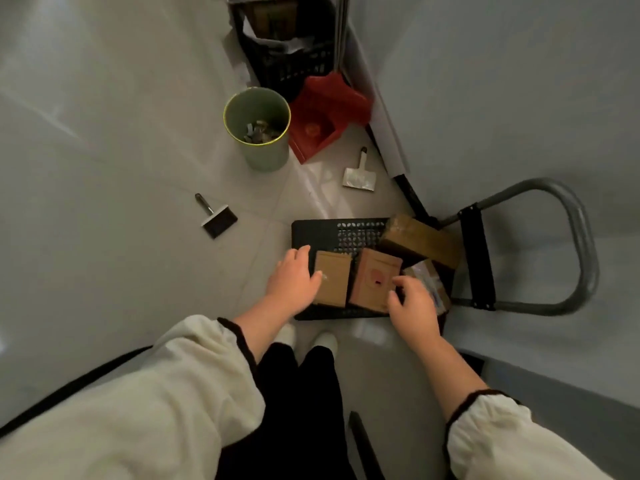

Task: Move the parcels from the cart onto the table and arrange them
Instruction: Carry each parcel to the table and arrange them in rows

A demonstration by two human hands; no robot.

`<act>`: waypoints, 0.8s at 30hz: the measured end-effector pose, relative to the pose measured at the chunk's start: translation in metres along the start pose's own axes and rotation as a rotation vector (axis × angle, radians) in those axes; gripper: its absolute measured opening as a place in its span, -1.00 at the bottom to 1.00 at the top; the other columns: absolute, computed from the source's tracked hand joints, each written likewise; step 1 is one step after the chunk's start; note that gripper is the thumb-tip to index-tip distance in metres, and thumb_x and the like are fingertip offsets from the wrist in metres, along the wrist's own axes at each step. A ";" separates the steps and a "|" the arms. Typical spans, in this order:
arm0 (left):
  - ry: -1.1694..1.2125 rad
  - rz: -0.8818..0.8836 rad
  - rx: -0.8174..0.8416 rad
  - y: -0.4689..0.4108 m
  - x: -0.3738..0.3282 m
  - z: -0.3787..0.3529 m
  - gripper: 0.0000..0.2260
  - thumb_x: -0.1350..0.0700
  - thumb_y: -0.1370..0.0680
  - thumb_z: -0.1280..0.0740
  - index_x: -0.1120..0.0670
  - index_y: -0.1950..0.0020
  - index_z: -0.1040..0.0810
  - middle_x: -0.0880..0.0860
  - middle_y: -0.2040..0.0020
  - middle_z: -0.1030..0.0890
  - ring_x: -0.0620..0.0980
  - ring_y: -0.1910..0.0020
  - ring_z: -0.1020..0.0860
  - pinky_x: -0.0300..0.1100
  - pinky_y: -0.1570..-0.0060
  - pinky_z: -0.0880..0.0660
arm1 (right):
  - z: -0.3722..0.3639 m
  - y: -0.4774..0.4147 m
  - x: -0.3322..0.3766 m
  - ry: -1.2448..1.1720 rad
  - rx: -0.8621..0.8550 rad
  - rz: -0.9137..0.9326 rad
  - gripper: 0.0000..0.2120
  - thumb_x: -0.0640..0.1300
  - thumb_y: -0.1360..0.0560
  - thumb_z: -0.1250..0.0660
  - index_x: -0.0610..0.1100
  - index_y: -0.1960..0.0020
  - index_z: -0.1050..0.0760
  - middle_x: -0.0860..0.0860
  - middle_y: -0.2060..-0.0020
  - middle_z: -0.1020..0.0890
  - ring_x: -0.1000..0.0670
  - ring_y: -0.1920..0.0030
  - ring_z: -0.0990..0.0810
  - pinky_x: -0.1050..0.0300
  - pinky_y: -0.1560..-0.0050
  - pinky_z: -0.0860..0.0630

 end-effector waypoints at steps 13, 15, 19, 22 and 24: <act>0.720 0.546 0.251 -0.192 0.109 -0.198 -0.52 -0.04 -0.62 -0.15 0.12 -0.49 -0.21 0.12 -0.45 -0.32 0.08 -0.36 -0.33 -0.10 -0.24 -0.25 | -0.212 -0.194 -0.099 -0.960 0.317 -0.711 -0.60 -0.05 -0.61 -0.15 -0.14 -0.41 -0.32 -0.07 -0.32 -0.46 -0.11 -0.34 -0.41 -0.03 -0.24 -0.38; 0.796 0.593 0.253 -0.204 0.121 -0.218 -0.57 -0.05 -0.63 -0.12 0.11 -0.44 -0.29 0.13 -0.40 -0.38 -0.03 -0.14 -0.38 -0.14 -0.04 -0.27 | -0.242 -0.207 -0.108 -1.086 0.361 -0.740 -0.54 -0.02 -0.63 -0.09 -0.14 -0.48 -0.21 -0.07 -0.42 -0.35 -0.09 -0.42 -0.31 -0.07 -0.38 -0.25; 0.868 0.671 0.286 -0.214 0.140 -0.245 -0.53 -0.10 -0.64 -0.09 0.10 -0.48 -0.24 0.10 -0.44 -0.33 0.02 -0.34 -0.33 -0.14 -0.03 -0.19 | -0.286 -0.226 -0.130 -0.989 0.338 -0.733 -0.47 0.09 -0.61 -0.09 -0.07 -0.52 -0.13 0.01 -0.47 -0.27 -0.02 -0.46 -0.21 -0.02 -0.43 -0.13; 0.924 0.699 0.351 -0.216 0.144 -0.255 -0.51 -0.15 -0.62 -0.09 0.05 -0.49 -0.23 0.04 -0.42 -0.36 -0.03 -0.25 -0.40 -0.13 0.09 -0.25 | -0.302 -0.235 -0.139 -0.917 0.301 -0.748 -0.44 0.15 -0.59 -0.10 -0.05 -0.51 -0.16 0.01 -0.46 -0.29 -0.03 -0.44 -0.26 0.00 -0.44 -0.14; 0.952 0.699 0.384 -0.217 0.140 -0.253 -0.55 -0.19 -0.60 -0.10 0.01 -0.41 -0.34 -0.02 -0.29 -0.46 -0.12 0.05 -0.45 -0.23 0.26 -0.28 | -0.309 -0.234 -0.141 -0.959 0.305 -0.761 -0.44 0.13 -0.59 -0.12 -0.05 -0.51 -0.16 0.00 -0.45 -0.30 -0.04 -0.43 -0.27 -0.02 -0.45 -0.15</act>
Point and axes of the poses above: each hand's wrist, its own y-axis away from the middle knuckle, its own z-axis out of the back of the hand, x = y × z, the point moved 4 cm from there along -y, towards the middle knuckle
